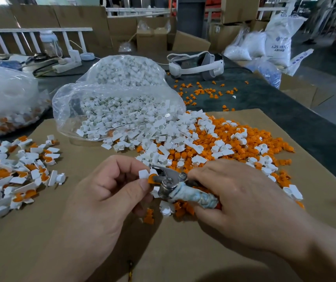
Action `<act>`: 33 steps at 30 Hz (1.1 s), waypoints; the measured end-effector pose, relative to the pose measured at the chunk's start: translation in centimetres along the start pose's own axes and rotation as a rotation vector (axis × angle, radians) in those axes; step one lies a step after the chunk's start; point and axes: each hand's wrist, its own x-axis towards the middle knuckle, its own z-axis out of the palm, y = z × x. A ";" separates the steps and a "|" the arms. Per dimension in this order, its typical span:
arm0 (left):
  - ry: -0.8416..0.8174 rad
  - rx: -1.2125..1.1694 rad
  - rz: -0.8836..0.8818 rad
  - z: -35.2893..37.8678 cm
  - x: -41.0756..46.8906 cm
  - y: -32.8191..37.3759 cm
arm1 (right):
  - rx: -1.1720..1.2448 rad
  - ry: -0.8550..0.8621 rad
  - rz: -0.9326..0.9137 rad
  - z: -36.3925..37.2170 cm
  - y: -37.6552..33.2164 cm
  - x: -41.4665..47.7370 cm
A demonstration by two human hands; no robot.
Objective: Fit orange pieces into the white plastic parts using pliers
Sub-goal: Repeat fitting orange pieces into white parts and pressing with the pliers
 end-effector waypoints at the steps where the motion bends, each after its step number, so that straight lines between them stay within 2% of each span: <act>1: -0.006 0.002 0.004 0.0 0.0 -0.1 | -0.007 -0.004 0.001 -0.1 0.0 0.0; 23: 0.013 -0.004 0.024 -0.1 0.1 0.0 | -0.033 0.030 0.010 -0.2 -0.7 -0.2; 33: 0.014 0.063 0.036 -0.4 0.2 -0.3 | -0.023 0.043 0.039 -0.1 -1.0 -0.2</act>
